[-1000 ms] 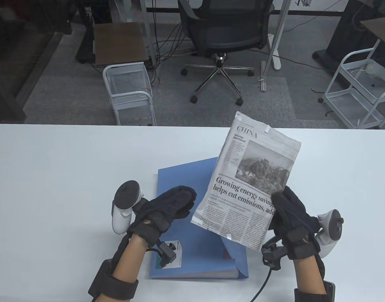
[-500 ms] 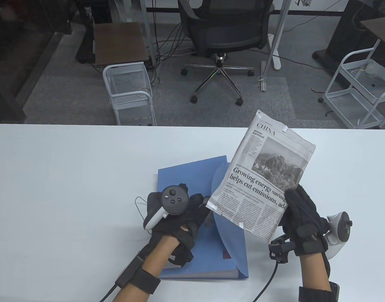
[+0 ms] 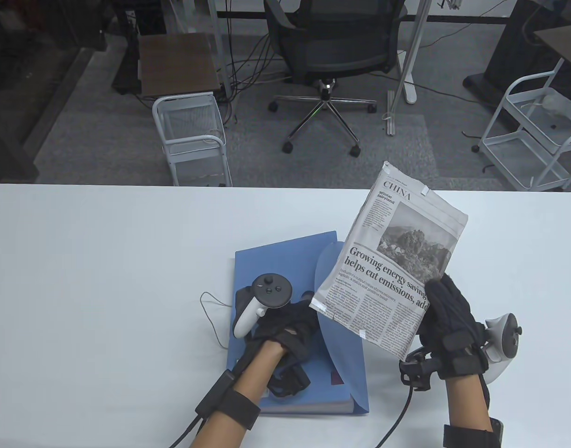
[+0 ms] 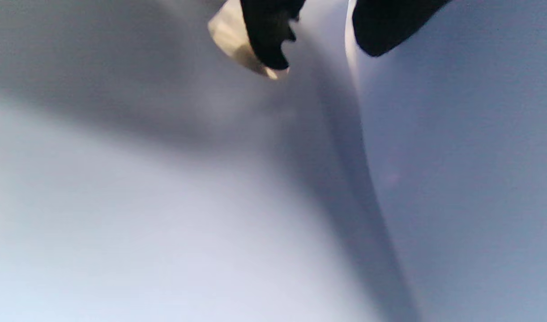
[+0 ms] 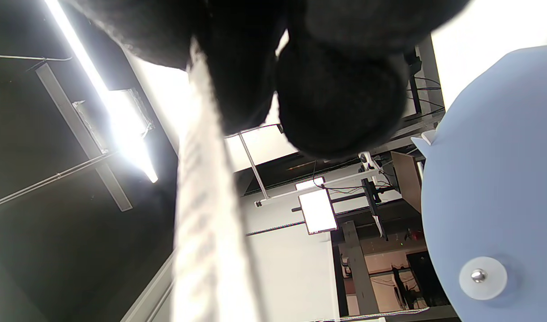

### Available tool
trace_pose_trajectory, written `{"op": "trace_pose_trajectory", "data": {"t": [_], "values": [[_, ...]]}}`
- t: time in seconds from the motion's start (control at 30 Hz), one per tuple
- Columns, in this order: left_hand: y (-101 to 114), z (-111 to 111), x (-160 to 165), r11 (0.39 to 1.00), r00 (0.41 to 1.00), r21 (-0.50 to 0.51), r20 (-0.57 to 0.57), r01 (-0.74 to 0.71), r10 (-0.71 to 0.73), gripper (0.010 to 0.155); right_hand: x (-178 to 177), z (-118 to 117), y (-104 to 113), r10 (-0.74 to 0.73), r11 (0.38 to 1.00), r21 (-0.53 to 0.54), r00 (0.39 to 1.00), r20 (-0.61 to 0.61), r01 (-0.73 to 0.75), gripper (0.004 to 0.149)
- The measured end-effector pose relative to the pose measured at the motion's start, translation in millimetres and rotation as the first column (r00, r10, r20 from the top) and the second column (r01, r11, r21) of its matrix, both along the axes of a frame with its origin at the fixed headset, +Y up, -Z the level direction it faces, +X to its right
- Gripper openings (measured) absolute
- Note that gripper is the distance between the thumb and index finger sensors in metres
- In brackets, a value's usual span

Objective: Sort materials into accordion folder compartments

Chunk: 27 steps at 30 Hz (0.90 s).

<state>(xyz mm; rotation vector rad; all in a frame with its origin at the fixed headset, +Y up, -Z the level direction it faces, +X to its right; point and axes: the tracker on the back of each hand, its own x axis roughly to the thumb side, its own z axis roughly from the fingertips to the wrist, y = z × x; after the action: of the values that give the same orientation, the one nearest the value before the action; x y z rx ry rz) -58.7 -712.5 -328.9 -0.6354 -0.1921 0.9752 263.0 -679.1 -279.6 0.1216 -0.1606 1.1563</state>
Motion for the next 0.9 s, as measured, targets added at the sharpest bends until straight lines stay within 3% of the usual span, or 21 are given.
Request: {"op": "trace_pose_trajectory", "data": {"t": [0.2, 0.37, 0.6, 0.73, 0.9], "values": [[2.6, -0.9, -14.0, 0.975, 0.978, -0.067, -0.027, -0.21, 0.208, 0.06, -0.4, -0.1, -0.3, 0.003, 1.0, -0.008, 1.0, -0.003, -0.003, 0.041], [7.9, 1.3, -32.9, 0.931, 0.928, -0.037, -0.103, -0.362, 0.357, 0.056, -0.6, -0.1, -0.8, 0.013, 1.0, -0.021, 1.0, 0.003, -0.013, 0.041], [17.0, 5.7, -57.8, 0.868, 0.86, 0.001, -0.134, -0.496, 0.491, 0.07, 1.5, 1.9, 2.5, 0.009, 0.999, -0.039, 0.999, 0.038, -0.007, 0.044], [19.5, 8.1, -69.9, 0.844, 0.831, 0.032, -0.154, -0.536, 0.534, 0.068, 1.9, 4.7, 13.7, 0.03, 0.999, -0.028, 0.997, 0.069, -0.029, 0.046], [16.8, 10.4, -88.5, 0.769, 0.75, 0.064, -0.18, -0.637, 0.636, 0.067, -3.2, 7.8, 37.7, 0.161, 0.987, 0.002, 0.981, 0.109, -0.162, 0.048]]}}
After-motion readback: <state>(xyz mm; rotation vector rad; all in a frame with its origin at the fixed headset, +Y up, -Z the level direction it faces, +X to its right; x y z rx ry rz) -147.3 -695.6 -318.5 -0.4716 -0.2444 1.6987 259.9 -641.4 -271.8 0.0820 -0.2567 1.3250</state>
